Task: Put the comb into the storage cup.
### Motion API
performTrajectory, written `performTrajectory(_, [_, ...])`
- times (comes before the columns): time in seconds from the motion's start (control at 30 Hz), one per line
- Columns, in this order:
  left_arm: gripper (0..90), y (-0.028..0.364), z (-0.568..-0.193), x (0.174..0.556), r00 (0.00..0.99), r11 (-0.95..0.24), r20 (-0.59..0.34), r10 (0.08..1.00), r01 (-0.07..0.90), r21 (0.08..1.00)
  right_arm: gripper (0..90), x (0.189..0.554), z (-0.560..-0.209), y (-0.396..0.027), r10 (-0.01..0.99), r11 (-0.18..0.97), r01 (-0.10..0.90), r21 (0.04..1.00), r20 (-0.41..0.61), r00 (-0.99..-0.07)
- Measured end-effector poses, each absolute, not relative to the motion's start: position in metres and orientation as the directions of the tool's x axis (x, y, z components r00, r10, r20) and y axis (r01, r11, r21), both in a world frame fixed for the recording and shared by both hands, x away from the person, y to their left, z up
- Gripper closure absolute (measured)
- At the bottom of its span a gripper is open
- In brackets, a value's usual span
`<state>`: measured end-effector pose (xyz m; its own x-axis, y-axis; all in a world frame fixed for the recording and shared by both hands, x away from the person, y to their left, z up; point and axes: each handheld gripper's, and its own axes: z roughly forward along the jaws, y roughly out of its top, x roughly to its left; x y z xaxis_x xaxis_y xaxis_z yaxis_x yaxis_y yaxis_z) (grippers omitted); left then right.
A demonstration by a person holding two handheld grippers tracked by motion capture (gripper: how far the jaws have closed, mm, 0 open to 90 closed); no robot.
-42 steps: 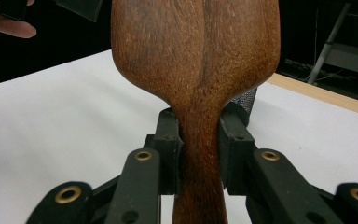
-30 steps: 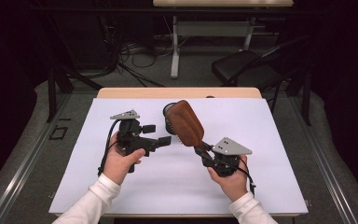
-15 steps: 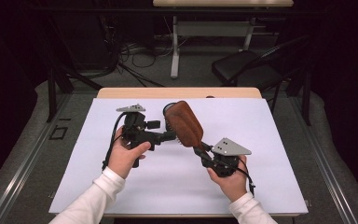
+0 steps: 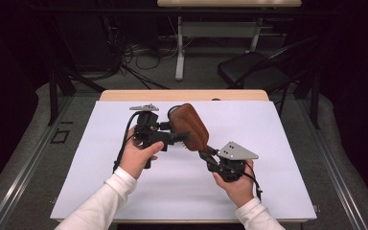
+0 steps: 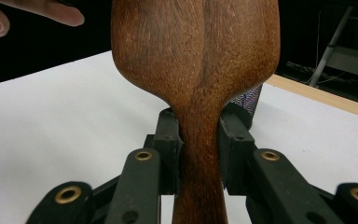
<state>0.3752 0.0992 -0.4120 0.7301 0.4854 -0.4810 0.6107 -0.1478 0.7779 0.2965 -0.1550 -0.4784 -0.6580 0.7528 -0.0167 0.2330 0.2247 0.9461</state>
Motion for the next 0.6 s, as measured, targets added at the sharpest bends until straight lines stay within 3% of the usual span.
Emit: performTrajectory(0.6, [8.1, 0.090, -0.417, 0.387, 0.713, -0.141, -0.494, 0.498, 0.628, 0.765, 71.9, 0.296, -0.479, -0.154, 0.751, 0.227, 0.230, 0.946, -0.020, -0.660])
